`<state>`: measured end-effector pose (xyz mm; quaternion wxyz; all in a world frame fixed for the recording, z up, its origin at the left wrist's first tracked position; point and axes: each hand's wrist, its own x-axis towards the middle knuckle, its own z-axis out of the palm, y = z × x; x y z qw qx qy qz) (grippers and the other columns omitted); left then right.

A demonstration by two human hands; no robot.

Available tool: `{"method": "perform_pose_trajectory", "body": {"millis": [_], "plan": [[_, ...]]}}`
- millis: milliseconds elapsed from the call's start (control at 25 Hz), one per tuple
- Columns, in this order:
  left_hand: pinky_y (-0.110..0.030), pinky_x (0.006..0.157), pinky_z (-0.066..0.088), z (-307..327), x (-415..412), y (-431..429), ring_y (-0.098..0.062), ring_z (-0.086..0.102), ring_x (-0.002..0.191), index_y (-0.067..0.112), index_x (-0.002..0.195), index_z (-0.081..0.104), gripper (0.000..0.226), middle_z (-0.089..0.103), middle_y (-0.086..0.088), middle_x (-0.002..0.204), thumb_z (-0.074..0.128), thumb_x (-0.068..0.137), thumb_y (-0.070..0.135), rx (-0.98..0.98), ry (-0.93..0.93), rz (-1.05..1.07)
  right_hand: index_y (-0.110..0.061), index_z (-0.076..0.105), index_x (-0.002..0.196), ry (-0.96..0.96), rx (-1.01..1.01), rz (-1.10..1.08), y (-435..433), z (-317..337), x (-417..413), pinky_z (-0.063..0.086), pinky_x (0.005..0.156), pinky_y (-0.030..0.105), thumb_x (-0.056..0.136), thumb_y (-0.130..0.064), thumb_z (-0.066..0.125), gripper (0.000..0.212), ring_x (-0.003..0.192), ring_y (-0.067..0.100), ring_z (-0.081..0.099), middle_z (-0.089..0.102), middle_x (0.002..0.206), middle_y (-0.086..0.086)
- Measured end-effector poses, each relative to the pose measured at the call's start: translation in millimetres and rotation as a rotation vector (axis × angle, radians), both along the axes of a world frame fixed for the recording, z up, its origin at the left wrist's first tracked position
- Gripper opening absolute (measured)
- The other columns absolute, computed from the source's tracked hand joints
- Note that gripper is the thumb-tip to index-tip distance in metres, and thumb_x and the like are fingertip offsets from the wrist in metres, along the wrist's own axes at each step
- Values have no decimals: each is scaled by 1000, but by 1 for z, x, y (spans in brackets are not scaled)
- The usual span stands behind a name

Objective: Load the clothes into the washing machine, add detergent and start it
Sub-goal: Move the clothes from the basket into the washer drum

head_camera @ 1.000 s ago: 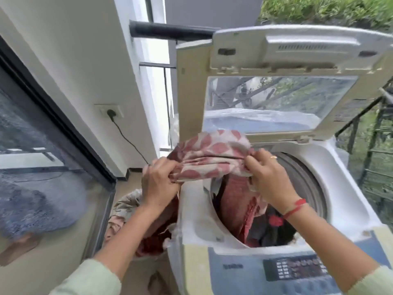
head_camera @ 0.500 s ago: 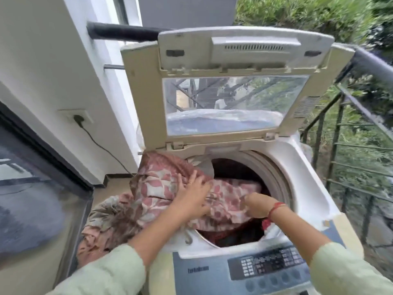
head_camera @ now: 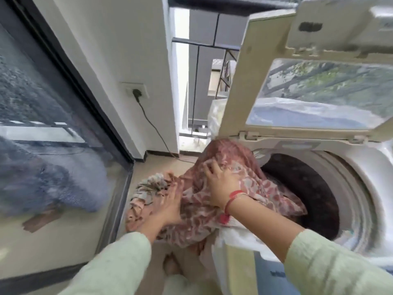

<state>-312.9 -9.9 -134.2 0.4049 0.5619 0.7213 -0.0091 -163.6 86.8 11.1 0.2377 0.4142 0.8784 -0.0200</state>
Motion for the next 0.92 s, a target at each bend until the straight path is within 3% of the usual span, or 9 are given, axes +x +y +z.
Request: {"method": "perform_pose_trajectory", "body": {"millis": [120, 200, 280, 400, 600, 720, 800, 840, 920], "plan": [[-45, 116, 20, -6, 26, 21, -19, 5, 145, 37, 147, -12, 121, 0, 3, 158, 77, 66, 21, 141, -150, 194, -11, 55, 117, 189, 143, 127, -10, -1, 9, 51, 67, 35, 86, -9, 48, 32, 87, 25, 56, 40, 124, 7], [-30, 101, 38, 4, 33, 33, -22, 41, 131, 31, 142, 32, 86, 45, -3, 141, 76, 68, 22, 291, -251, 239, -10, 57, 109, 354, 96, 123, -14, 8, 28, 43, 58, 31, 75, -5, 62, 35, 77, 27, 59, 46, 118, 8], [-22, 77, 44, 26, 40, 37, -19, 61, 104, 34, 120, 55, 52, 66, 3, 111, 73, 73, 21, 458, -268, 359, -13, 51, 111, 524, 56, 138, -10, 18, 56, 41, 50, 29, 62, 0, 71, 54, 70, 30, 63, 49, 120, 10], [-24, 59, 44, 87, 60, 37, -18, 62, 77, 31, 91, 56, 30, 63, 11, 80, 72, 74, 11, 759, -221, 561, -18, 43, 99, 757, 174, 163, 10, 39, 120, 48, 45, 30, 54, 4, 73, 58, 63, 32, 61, 45, 107, 4], [-32, 88, 33, 202, 189, 78, -16, 53, 86, 25, 98, 54, 38, 63, 6, 87, 57, 61, 14, 1258, 83, 134, -16, 51, 101, 1005, 556, -69, 64, 93, 272, 48, 65, 31, 84, -20, 51, 18, 87, 28, 55, 49, 111, 7], [-35, 94, 34, 209, 291, 122, -17, 55, 82, 25, 97, 53, 44, 59, 7, 84, 65, 56, 15, 1174, 135, -5, -7, 56, 103, 974, 742, -277, 93, 90, 350, 51, 68, 40, 85, -17, 49, 21, 87, 38, 57, 46, 110, 12], [-45, 99, 35, 184, 328, 152, -21, 60, 85, 24, 97, 53, 42, 59, 3, 87, 66, 59, 10, 997, 232, -91, -7, 54, 108, 932, 692, -265, 109, 60, 372, 48, 78, 42, 83, -12, 56, 25, 98, 38, 54, 45, 120, 14], [-52, 103, 30, 163, 335, 160, -25, 61, 95, 22, 102, 54, 38, 60, -1, 96, 63, 67, 9, 784, 274, -176, -10, 52, 114, 827, 566, -216, 114, 38, 376, 47, 83, 42, 84, -18, 58, 32, 104, 38, 52, 44, 128, 15], [-62, 110, 12, 123, 331, 166, -30, 48, 122, 17, 127, 48, 44, 54, -8, 124, 55, 84, 23, 168, 341, -360, -16, 44, 132, 317, 169, -93, 120, -18, 373, 46, 82, 45, 88, -36, 53, 50, 118, 41, 48, 37, 140, 18]]}}
